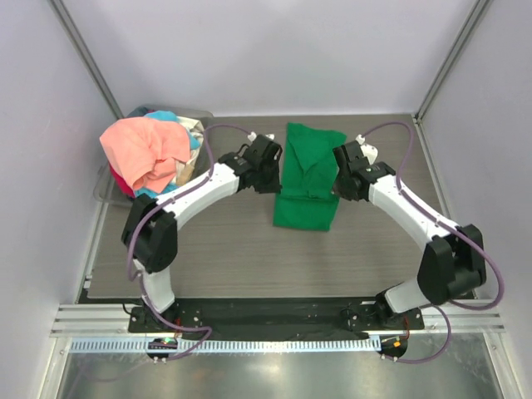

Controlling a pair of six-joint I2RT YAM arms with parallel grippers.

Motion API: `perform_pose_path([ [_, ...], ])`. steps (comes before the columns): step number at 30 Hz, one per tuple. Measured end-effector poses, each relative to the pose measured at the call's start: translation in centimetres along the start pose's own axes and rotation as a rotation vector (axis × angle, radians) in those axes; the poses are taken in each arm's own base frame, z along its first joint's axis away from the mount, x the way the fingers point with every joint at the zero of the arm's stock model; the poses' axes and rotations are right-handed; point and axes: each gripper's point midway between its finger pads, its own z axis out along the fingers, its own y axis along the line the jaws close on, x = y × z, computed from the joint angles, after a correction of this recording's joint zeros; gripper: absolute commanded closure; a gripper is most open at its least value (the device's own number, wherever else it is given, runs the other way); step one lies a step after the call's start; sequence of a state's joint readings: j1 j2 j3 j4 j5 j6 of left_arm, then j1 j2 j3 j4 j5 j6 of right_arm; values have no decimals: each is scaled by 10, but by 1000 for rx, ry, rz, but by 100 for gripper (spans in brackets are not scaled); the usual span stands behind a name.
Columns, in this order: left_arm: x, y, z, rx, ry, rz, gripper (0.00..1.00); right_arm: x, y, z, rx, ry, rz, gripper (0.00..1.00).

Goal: Fold and stack the t-shirts
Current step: Fold the tshirt

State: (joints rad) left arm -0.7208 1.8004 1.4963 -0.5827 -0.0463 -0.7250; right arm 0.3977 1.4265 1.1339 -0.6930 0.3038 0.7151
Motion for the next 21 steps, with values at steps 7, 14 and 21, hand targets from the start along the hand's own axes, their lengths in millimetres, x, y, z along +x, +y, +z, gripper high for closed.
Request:
perform_pose_path([
  [7, -34, 3, 44, 20, 45, 13, 99, -17, 3, 37, 27, 30, -25, 99],
  [14, -51, 3, 78, 44, 85, 19, 98, -34, 4, 69, 35, 47, -25, 99],
  [21, -63, 2, 101, 67, 101, 13, 96, -38, 1, 96, 49, 82, -30, 99],
])
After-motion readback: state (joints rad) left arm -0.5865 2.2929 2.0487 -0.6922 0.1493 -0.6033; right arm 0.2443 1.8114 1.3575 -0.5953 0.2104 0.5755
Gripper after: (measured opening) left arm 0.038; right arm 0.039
